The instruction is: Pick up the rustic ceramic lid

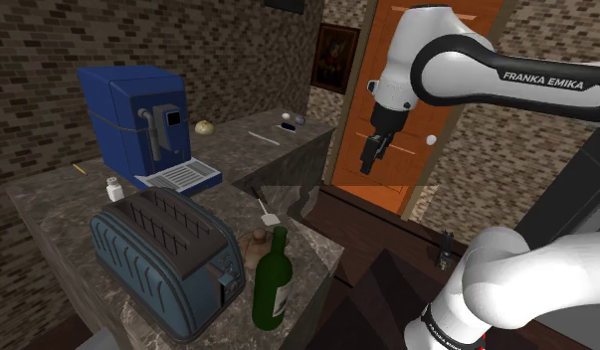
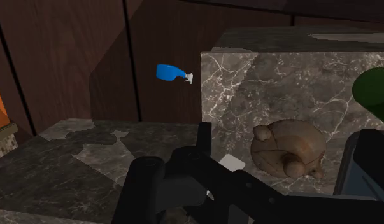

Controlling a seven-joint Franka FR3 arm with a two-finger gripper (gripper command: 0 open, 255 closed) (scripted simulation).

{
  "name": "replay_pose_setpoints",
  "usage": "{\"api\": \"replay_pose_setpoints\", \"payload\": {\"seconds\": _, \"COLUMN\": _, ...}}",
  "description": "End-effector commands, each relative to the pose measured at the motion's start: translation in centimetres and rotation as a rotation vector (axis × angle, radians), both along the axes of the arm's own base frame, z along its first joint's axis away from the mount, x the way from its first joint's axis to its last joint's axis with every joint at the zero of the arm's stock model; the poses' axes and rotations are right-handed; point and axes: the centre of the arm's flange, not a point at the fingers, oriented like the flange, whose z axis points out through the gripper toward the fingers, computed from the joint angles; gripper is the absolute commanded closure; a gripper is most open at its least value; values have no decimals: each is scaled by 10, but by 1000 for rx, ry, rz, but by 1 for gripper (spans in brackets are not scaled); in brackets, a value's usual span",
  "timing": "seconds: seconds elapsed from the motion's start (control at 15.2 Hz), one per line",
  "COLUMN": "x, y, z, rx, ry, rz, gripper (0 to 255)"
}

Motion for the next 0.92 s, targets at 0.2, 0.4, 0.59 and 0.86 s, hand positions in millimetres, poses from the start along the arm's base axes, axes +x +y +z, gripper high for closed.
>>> {"api": "replay_pose_setpoints", "payload": {"seconds": 0.2, "x": 18, "y": 10, "z": -31, "rx": 6, "ry": -17, "rz": 19, "gripper": 0}}
{"api": "replay_pose_setpoints", "payload": {"seconds": 0.4, "x": 37, "y": 21, "z": -63, "rx": 12, "ry": -34, "rz": 38, "gripper": 0}}
{"api": "replay_pose_setpoints", "payload": {"seconds": 0.59, "x": 56, "y": 32, "z": -93, "rx": 18, "ry": -52, "rz": 57, "gripper": 0}}
{"api": "replay_pose_setpoints", "payload": {"seconds": 0.86, "x": 83, "y": 47, "z": -134, "rx": 26, "ry": -75, "rz": 82, "gripper": 0}}
